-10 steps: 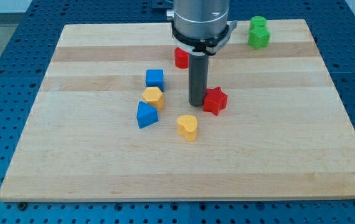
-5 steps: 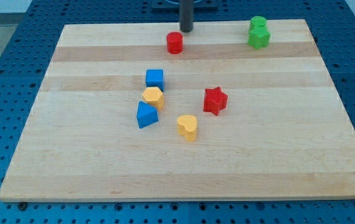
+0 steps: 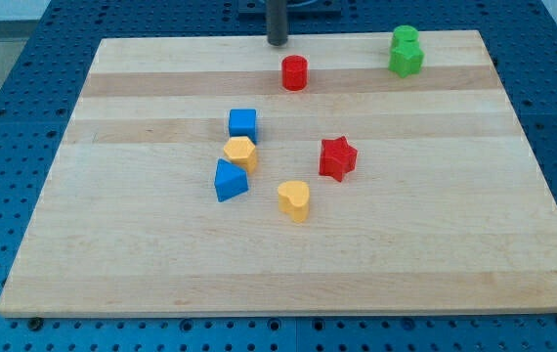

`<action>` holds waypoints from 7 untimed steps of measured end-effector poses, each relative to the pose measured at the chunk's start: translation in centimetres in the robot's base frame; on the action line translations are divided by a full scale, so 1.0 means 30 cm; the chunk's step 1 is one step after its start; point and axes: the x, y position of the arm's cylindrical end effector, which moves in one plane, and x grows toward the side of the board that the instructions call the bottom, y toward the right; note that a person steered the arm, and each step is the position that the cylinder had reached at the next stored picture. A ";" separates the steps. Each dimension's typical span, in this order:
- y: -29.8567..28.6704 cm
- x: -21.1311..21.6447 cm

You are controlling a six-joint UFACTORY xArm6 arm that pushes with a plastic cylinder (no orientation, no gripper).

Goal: Slightly move the red circle towards center of the board

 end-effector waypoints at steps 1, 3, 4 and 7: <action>0.012 0.138; -0.002 0.240; 0.054 0.199; 0.015 0.360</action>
